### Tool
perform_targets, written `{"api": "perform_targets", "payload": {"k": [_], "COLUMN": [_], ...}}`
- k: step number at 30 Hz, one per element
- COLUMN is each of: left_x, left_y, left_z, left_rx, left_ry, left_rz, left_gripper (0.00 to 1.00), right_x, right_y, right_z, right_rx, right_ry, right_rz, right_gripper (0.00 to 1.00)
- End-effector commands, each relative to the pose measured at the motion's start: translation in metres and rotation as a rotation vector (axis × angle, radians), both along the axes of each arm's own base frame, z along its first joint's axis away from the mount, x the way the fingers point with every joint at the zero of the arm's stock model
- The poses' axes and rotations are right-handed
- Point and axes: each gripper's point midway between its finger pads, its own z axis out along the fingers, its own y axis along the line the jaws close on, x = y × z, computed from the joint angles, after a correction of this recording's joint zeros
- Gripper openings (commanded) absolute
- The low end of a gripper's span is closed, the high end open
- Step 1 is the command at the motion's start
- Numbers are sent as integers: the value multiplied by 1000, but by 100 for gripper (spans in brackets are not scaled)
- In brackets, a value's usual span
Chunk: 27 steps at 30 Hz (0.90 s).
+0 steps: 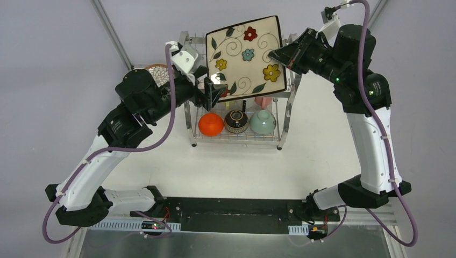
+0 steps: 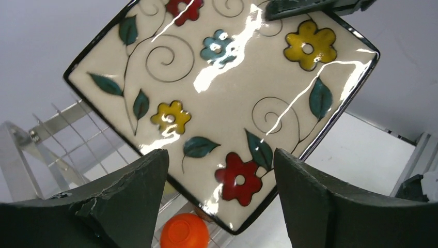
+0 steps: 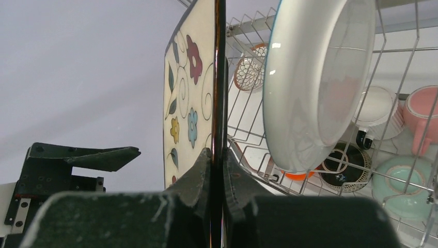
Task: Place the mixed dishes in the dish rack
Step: Insert the plate into the dish rack.
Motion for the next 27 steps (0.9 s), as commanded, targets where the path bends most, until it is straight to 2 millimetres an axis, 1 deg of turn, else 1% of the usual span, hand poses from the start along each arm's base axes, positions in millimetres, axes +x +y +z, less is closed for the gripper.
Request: {"api": "perform_targets", "payload": {"k": [1, 5, 7, 9, 14, 19, 22, 27], "left_x": [-17, -36, -47, -52, -39, -29, -20, -1], "left_y": [-6, -21, -23, -26, -36, -45, -52, -57], "left_z": [33, 16, 12, 10, 3, -4, -13, -16], "left_rx": [54, 238, 271, 299, 360, 390, 408, 442], "left_ry": [-277, -534, -640, -702, -751, -781, -792, -820], "left_rz": [-99, -239, -283, -309, -296, -285, -271, -202], "left_gripper": [78, 79, 81, 81, 75, 69, 69, 69], "right_x": [-36, -31, -28, -25, -15, -10, -6, -7], "right_y": [-5, 4, 7, 9, 16, 15, 11, 7], "right_z": [119, 122, 124, 125, 125, 124, 123, 129], "right_rx": [242, 261, 272, 279, 307, 328, 342, 386], "right_ry": [-355, -345, -343, -333, -315, -307, -297, -292], "right_rz": [-14, -31, -43, -52, -75, -105, -137, -158], "right_gripper": [0, 0, 0, 0, 0, 0, 0, 0]}}
